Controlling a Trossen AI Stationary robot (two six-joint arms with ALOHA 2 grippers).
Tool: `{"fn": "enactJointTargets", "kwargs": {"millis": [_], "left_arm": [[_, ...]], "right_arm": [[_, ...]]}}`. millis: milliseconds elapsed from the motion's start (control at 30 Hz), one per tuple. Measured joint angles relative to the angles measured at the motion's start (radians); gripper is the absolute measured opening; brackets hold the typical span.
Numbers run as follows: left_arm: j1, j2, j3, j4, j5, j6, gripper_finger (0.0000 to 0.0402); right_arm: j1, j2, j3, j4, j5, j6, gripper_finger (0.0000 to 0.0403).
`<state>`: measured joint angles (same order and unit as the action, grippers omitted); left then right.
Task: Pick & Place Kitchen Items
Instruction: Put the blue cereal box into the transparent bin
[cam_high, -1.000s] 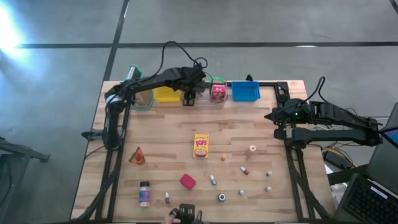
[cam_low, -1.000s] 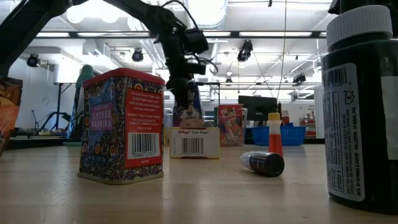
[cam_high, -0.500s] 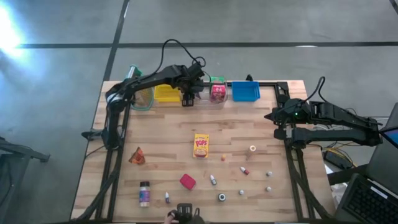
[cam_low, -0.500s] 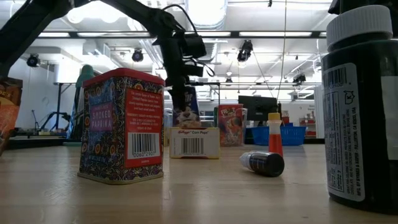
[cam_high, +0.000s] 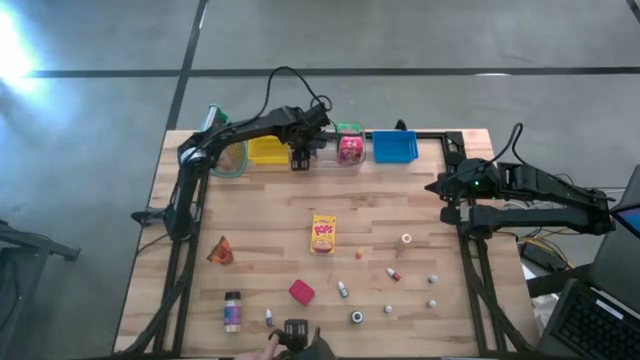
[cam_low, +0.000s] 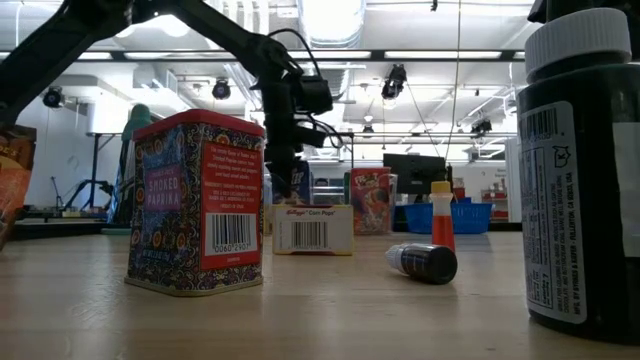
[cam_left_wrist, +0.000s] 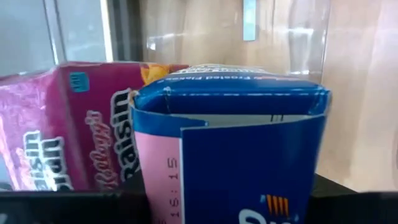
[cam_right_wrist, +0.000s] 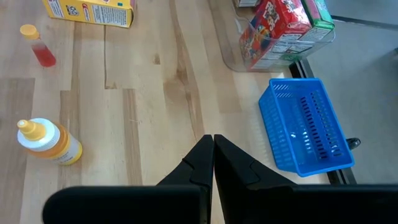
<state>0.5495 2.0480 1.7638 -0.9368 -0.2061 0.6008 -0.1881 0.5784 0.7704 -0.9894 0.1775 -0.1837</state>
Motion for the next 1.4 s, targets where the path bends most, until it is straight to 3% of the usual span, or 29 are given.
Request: {"fn": "enactJointTargets", "kwargs": {"millis": [233,700,1067,1400], "left_arm": [[-0.001,0.0,0.0,0.009,-0.004,-0.015,0.0182],[-0.001,0.0,-0.001,0.0,-0.04,-0.012,0.0255],[-0.002,-0.005,0.016,-0.044,-0.078,0.005,0.0259],[-0.003,-0.006,0.163,-0.17,-0.086,0.004,0.0259]], "right_arm": [[0.0,0.0,0.0,0.0,0.0,0.0,0.0008],[0.0,0.0,0.0,0.0,0.0,0.0,0.0008],[0.0,0.0,0.0,0.0,0.0,0.0,0.0008],[0.0,0.0,0.0,0.0,0.0,0.0,0.0008]]}}
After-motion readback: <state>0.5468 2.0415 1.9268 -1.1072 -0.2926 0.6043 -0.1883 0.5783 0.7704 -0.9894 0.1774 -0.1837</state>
